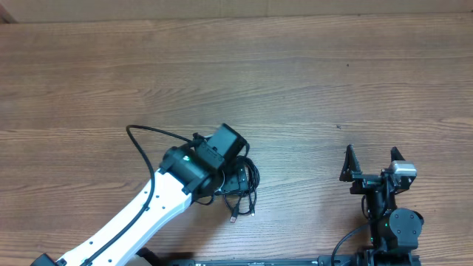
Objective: Untangle cables
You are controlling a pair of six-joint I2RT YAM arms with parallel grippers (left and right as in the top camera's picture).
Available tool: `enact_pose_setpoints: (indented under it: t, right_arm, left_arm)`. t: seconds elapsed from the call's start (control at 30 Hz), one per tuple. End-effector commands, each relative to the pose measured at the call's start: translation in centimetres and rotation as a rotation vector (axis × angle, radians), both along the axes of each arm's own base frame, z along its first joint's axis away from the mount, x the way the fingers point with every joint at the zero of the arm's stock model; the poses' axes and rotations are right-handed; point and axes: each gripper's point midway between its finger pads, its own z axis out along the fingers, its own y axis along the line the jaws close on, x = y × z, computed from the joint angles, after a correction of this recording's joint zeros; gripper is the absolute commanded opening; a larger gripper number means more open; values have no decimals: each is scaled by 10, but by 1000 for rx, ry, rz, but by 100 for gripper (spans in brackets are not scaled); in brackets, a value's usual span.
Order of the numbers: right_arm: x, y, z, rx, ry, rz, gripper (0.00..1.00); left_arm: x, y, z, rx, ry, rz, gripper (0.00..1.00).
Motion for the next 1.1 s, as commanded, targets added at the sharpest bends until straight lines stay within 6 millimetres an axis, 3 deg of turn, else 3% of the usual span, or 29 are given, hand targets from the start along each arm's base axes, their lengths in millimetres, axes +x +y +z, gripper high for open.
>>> enact_pose_setpoints:
  t: [0.0,0.33,0.5,0.7,0.8,0.97,1.07]
  right_arm:
    - [0,-2,-2,2,-4,-12,100]
    - [0,-2,-2,2,-5,-12,100]
    - [0,-2,-2,2,-5,-12,100]
    - [0,-2,-2,2,-5,-12,100]
    - [0,-2,-2,2,-4,-12,100]
    - [0,-2,-2,2,-5,-12,100]
    - [0,-2,-2,2,-5,-12,100]
  left_arm:
    - [16,11,0,85,-70,115,90]
    - [14,14,-17,141,-11,110,91]
    - [9,14,-19,144,13,112,85]
    - [7,11,-20,107,37,225,89]
    - [10,12,-19,96,24,294,92]
    - [33,9,-16,81,-78,350,93]
    - [36,6,-20,52,-73,449,85]
